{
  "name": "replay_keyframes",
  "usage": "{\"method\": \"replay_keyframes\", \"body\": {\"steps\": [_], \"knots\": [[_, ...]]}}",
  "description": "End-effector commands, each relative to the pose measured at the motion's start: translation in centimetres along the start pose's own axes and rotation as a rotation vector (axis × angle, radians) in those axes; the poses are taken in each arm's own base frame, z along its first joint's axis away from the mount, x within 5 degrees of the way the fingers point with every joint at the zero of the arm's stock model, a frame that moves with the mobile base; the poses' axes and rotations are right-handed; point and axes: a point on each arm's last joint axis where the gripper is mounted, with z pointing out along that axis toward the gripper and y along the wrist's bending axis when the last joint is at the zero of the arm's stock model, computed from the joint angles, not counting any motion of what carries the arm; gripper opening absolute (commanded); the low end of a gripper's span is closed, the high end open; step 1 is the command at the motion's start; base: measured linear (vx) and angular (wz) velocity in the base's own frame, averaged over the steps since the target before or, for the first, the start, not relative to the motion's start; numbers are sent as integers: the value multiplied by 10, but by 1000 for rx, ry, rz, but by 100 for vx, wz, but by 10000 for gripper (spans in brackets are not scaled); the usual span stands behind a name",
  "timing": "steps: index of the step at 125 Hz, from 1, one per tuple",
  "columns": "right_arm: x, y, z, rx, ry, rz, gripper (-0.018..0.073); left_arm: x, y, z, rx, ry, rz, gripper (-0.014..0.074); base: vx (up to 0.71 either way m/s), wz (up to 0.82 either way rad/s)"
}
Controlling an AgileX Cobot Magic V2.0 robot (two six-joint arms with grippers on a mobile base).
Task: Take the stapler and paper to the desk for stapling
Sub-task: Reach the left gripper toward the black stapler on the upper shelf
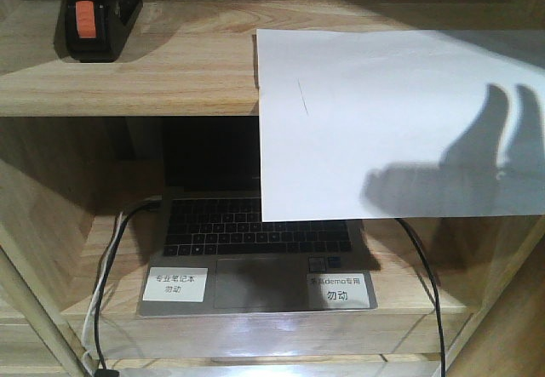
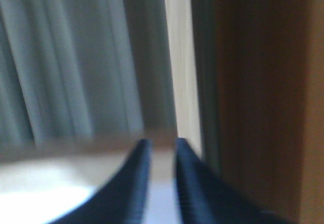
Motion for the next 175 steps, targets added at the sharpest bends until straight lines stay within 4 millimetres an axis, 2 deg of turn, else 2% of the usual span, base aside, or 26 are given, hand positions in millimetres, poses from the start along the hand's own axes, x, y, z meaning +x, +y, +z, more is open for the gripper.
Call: {"method": "replay_keyframes", "body": {"steps": [1, 17, 18, 32, 66, 93, 117, 138, 158, 175], "knots": [[-11, 1, -1, -6, -70, -1, 318, -10, -1, 1, 19, -76, -38, 363, 0, 0], [-11, 1, -1, -4, -72, -6, 533, -11, -2, 1, 26, -80, -112, 542, 0, 0], [-11, 1, -1, -4, -70, -6, 567, -11, -2, 1, 26, -80, -119, 573, 0, 0], [-11, 1, -1, -4, -70, -6, 730, -11, -1, 1, 25, -78, -150, 733, 0, 0], [-11, 1, -1, -4, -75, -7, 697, -11, -2, 0, 41, -75, -149, 716, 0, 0], [-11, 1, -1, -4, -74, -7, 610, -14, -16, 8, 259, -88, -161, 712, 0, 0], [-11, 1, -1, -4, -74, -7, 518, -11, -38, 26, 450, -33, -124, 701, 0, 0], [-11, 1, -1, -4, -74, -7, 452, -5, -67, 45, 606, 30, -87, 699, 0, 0], [-11, 1, -1, -4, -74, -7, 415, 3, -90, 64, 668, 92, -62, 698, 0, 0], [-11, 1, -1, -4, -74, -7, 394, 6, -97, 73, 668, 113, -58, 695, 0, 0]]}}
